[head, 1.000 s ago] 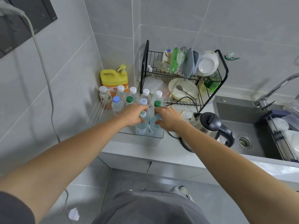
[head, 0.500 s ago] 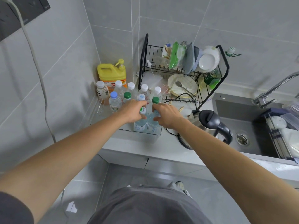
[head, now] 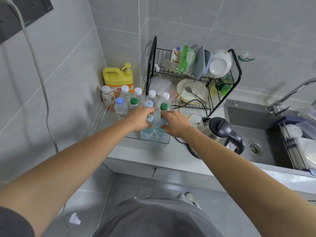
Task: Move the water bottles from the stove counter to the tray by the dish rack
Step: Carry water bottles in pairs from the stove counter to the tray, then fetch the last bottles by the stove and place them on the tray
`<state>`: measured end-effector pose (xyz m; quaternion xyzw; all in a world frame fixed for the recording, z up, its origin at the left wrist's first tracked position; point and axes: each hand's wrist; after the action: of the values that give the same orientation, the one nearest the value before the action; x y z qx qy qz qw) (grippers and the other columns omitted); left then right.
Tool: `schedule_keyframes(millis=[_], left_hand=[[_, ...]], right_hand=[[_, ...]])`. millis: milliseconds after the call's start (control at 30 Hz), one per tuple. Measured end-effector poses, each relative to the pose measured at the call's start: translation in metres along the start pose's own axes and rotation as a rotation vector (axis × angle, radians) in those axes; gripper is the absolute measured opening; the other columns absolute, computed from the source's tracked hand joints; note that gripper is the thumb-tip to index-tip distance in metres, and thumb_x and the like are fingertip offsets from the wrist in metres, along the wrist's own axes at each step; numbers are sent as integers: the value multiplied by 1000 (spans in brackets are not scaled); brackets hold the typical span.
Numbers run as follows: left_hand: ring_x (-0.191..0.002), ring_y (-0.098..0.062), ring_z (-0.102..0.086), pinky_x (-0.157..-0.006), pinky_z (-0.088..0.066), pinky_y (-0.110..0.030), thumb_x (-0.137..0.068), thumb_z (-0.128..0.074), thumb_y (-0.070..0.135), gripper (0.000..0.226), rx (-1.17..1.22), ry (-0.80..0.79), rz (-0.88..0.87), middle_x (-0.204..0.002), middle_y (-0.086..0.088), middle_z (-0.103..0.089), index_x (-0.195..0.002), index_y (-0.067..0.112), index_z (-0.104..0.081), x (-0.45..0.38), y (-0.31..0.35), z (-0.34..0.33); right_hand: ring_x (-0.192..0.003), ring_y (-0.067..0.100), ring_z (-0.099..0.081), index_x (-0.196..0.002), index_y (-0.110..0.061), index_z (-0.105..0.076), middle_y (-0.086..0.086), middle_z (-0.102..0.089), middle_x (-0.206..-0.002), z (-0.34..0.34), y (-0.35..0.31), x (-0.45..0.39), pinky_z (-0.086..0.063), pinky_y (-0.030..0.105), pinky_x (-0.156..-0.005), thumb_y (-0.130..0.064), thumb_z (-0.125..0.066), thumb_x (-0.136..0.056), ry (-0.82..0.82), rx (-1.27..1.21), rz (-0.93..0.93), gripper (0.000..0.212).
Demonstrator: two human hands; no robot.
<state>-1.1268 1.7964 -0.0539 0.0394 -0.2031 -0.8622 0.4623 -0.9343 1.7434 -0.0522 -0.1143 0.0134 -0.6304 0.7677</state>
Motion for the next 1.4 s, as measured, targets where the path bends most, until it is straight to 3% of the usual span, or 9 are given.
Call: schedule_keyframes(millis=[400,567,733,833,1000,1067,1167,1267,1400], left_hand=[[-84,-30,-58,-67,-50,-40,-79,-81,43,45,-25,-25,31,-85,0,-54,-87,34,-38,0,3,1],[-86,-28,-60,-64,-43,-36,-83,-76,44,38,-56,-37,26,-89,0,-55,-98,31,-44,3,4,4],[-78,-23,-62,-61,-46,-34,-82,-72,58,40,-12,19,87,-76,4,-59,-93,23,-56,2,2,24],[-80,-22,-60,-61,-40,-34,-86,-69,57,39,-34,124,73,-80,7,-58,-96,22,-57,-1,11,44],[-107,-24,-56,-70,-51,-38,-92,-57,55,48,-206,336,-67,-116,0,-53,-126,22,-54,-9,42,56],[-123,-26,-50,-88,-54,-45,-92,-53,57,60,-236,375,-127,-133,-3,-50,-142,24,-48,-16,62,61],[-145,-31,-34,-113,-39,-51,-95,-45,63,72,-284,397,-174,-156,-9,-38,-157,28,-33,-26,105,70],[-153,-30,-23,-120,-29,-51,-95,-41,66,76,-279,387,-222,-164,-8,-29,-160,31,-24,-33,155,71],[-153,-27,-21,-121,-27,-48,-92,-33,68,77,-281,380,-337,-164,-5,-29,-160,32,-23,-45,240,60]], right_hand=[[-100,38,-64,-119,-13,-52,10,-63,-117,0,-2,6,-44,38,-74,-39,-67,-97,6,-20,-19,37],[-101,34,-65,-127,-18,-51,5,-58,-120,2,-3,10,-46,39,-74,-52,-57,-99,-10,43,-22,45],[-97,31,-64,-125,-22,-51,2,-57,-114,19,-3,12,-38,35,-65,-58,-49,-99,146,14,-41,44],[-103,30,-59,-125,-21,-51,3,-54,-113,35,3,15,-45,37,-64,-56,-50,-97,240,4,-82,45],[-116,32,-49,-135,-22,-50,4,-52,-130,60,19,32,-51,47,-87,-61,-48,-94,396,41,-162,57],[-127,33,-44,-140,-25,-48,5,-49,-140,74,31,42,-47,49,-98,-65,-46,-93,453,44,-208,61],[-147,38,-30,-152,-28,-39,8,-40,-156,92,54,64,-31,53,-119,-70,-42,-94,495,30,-275,72],[-155,39,-17,-160,-29,-28,9,-29,-167,108,80,98,-21,55,-124,-75,-37,-93,512,26,-355,81],[-156,39,-14,-161,-32,-23,8,-24,-169,123,128,169,-17,57,-125,-76,-36,-93,547,17,-475,82]])
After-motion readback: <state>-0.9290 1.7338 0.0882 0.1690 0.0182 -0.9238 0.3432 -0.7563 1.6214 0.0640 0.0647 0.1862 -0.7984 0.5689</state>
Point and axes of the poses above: each hand's wrist, its own x-axis away from the middle knuckle, its own z-axis out of the back of the hand, y = z × x
